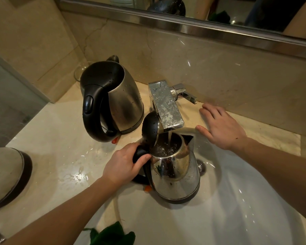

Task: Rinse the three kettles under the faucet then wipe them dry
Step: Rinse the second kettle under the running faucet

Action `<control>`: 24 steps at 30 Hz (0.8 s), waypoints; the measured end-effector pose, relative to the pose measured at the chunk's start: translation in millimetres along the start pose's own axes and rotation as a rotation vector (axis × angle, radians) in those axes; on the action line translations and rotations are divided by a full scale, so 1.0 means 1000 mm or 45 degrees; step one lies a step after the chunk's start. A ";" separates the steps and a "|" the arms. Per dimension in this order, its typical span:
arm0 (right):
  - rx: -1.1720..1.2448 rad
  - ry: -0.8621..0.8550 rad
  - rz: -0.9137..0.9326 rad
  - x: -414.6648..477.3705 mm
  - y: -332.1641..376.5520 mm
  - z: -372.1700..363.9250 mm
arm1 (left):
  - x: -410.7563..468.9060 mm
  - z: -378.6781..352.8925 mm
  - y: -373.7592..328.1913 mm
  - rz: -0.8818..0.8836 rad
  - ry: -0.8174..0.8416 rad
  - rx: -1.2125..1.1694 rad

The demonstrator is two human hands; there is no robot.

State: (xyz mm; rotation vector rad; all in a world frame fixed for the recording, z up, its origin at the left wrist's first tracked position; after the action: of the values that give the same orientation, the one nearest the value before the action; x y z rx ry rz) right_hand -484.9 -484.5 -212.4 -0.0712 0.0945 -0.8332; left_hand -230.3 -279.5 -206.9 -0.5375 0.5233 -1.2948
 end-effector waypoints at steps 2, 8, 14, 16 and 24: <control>0.010 -0.004 -0.003 0.000 0.000 0.000 | 0.000 0.000 0.000 -0.011 -0.007 0.006; 0.006 -0.007 -0.002 0.001 0.000 -0.001 | -0.001 0.000 0.000 -0.023 -0.017 0.002; -0.011 -0.010 0.004 0.000 0.000 -0.001 | -0.001 0.000 0.000 -0.012 -0.021 0.006; -0.018 -0.007 0.005 0.000 0.000 -0.001 | 0.000 0.000 0.001 -0.012 -0.017 0.001; -0.028 -0.006 0.004 0.000 0.000 0.000 | 0.000 -0.001 0.001 -0.030 -0.029 0.005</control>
State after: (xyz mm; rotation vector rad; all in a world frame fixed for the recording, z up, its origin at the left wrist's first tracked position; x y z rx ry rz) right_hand -484.8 -484.6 -212.8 -0.0938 0.0997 -0.8289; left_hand -230.3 -279.1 -207.7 -0.5559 0.4965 -1.3108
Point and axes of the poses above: each hand's wrist, its own x-axis towards the middle knuckle, its own z-axis out of the back of the hand, y = z × x, the point moved 1 cm from there along x, towards the middle knuckle, and after that the axes turned 7 degrees about -x, right-handed, at the moved point
